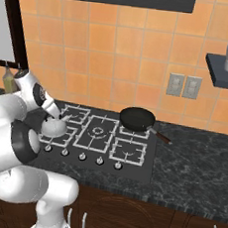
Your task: Pick the kettle from the counter and place it on a stove burner. Then turn the burner on.
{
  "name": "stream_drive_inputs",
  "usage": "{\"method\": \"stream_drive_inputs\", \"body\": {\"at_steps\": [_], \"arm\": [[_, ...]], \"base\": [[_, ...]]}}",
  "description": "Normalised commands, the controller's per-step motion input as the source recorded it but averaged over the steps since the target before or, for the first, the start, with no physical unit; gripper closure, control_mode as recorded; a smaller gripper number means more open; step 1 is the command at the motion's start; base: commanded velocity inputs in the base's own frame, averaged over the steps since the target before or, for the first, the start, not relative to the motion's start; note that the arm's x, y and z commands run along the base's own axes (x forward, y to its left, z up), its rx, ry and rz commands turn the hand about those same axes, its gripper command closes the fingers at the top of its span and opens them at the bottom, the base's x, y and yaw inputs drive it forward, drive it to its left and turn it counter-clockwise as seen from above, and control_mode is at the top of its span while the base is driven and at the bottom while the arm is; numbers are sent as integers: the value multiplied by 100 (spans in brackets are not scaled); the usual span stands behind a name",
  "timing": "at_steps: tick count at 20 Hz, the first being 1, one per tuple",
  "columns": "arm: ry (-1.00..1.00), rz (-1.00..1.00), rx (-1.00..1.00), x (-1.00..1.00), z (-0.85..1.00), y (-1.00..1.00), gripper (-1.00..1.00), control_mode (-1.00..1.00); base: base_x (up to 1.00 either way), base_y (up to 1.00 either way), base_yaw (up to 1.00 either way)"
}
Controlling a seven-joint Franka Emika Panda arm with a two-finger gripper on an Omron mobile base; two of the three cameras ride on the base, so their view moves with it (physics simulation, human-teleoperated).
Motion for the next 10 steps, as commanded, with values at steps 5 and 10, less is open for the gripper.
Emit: {"method": "stream_drive_inputs", "body": {"at_steps": [5,10], "arm": [[8,9,-7,-46,4,0,-100,-100],[4,12,-1,-62,6,1,-100,-100]], "base": [[0,0,0],[0,0,0]]}}
